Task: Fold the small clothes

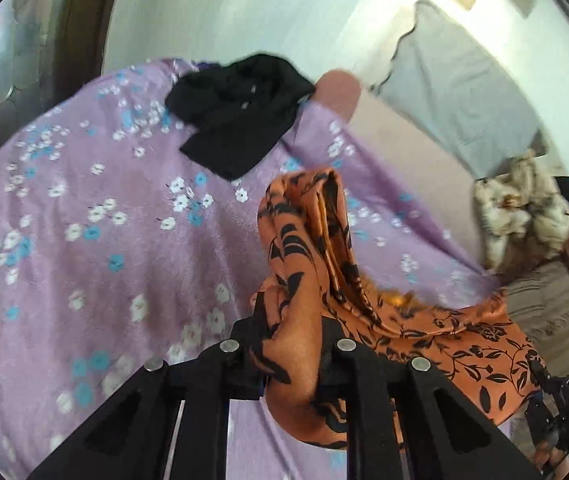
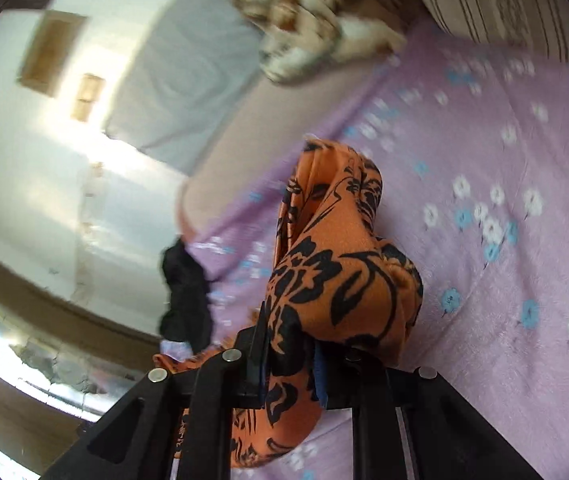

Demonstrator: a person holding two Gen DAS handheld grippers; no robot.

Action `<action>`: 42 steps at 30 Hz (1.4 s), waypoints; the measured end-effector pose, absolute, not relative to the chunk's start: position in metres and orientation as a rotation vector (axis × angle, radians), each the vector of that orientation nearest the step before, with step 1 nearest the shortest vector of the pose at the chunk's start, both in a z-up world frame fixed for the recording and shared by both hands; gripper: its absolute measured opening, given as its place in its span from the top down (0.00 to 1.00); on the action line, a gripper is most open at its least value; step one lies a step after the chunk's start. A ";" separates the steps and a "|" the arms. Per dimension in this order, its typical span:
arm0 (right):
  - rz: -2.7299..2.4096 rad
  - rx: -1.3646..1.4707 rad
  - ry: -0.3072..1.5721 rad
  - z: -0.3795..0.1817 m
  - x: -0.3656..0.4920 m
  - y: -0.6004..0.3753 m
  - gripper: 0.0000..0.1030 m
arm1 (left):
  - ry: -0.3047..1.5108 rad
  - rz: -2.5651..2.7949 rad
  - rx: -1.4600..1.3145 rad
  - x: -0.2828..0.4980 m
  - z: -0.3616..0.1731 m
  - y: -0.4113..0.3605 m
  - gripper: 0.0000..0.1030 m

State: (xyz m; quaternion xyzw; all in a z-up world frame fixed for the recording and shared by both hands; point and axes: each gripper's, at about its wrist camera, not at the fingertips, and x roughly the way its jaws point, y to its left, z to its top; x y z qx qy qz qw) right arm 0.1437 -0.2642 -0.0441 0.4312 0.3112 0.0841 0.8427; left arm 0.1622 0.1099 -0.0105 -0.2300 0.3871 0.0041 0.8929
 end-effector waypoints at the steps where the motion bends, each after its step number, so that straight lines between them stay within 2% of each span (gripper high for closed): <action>1: 0.188 0.914 0.651 -0.041 0.122 -0.268 0.82 | 0.799 -0.003 -0.479 0.141 -0.007 0.112 0.84; 3: 0.178 0.899 0.680 -0.053 0.082 -0.275 0.82 | 0.809 -0.011 -0.466 0.099 -0.016 0.115 0.83; 5: 0.152 0.893 0.756 -0.088 0.046 -0.281 0.78 | 0.861 -0.007 -0.449 0.067 -0.046 0.117 0.79; 6: 0.132 0.892 0.810 -0.109 0.034 -0.282 0.75 | 0.889 0.002 -0.434 0.058 -0.065 0.117 0.73; 7: 0.090 0.880 0.897 -0.138 0.020 -0.284 0.67 | 0.984 0.023 -0.390 0.051 -0.100 0.116 0.60; 8: 0.041 0.867 1.015 -0.169 0.009 -0.287 0.61 | 1.075 0.046 -0.371 0.048 -0.123 0.115 0.58; 9: 0.027 0.884 1.080 -0.187 0.002 -0.290 0.60 | 1.124 0.046 -0.407 0.043 -0.146 0.123 0.58; 10: 0.073 0.955 1.019 -0.194 -0.014 -0.300 0.61 | 1.049 0.021 -0.459 0.034 -0.143 0.131 0.56; 11: 0.041 0.933 1.013 -0.186 -0.021 -0.306 0.58 | 1.048 0.032 -0.464 0.032 -0.138 0.135 0.53; 12: 0.015 0.901 1.010 -0.178 -0.025 -0.310 0.45 | 1.072 0.084 -0.444 0.033 -0.130 0.139 0.44; 13: -0.006 0.869 0.964 -0.164 -0.031 -0.317 0.39 | 1.050 0.115 -0.442 0.032 -0.120 0.144 0.41; 18: -0.045 0.744 0.806 -0.109 -0.038 -0.328 0.38 | 0.945 0.107 -0.375 0.027 -0.083 0.141 0.41; 21: 0.101 0.704 0.827 -0.090 -0.009 -0.305 0.37 | 0.969 0.009 -0.273 0.042 -0.081 0.116 0.41; 31: 0.273 0.614 0.974 -0.122 0.051 -0.231 0.37 | 1.302 -0.047 0.145 0.166 -0.124 0.075 0.39; 35: 0.228 0.616 0.996 -0.133 0.058 -0.239 0.37 | 1.109 0.090 0.045 0.210 -0.087 0.097 0.39; 38: 0.206 0.642 0.999 -0.129 0.061 -0.249 0.37 | 1.111 0.157 -0.138 0.227 -0.083 0.125 0.38; 42: 0.226 0.636 0.978 -0.121 0.080 -0.248 0.33 | 1.071 0.156 -0.135 0.199 -0.079 0.133 0.38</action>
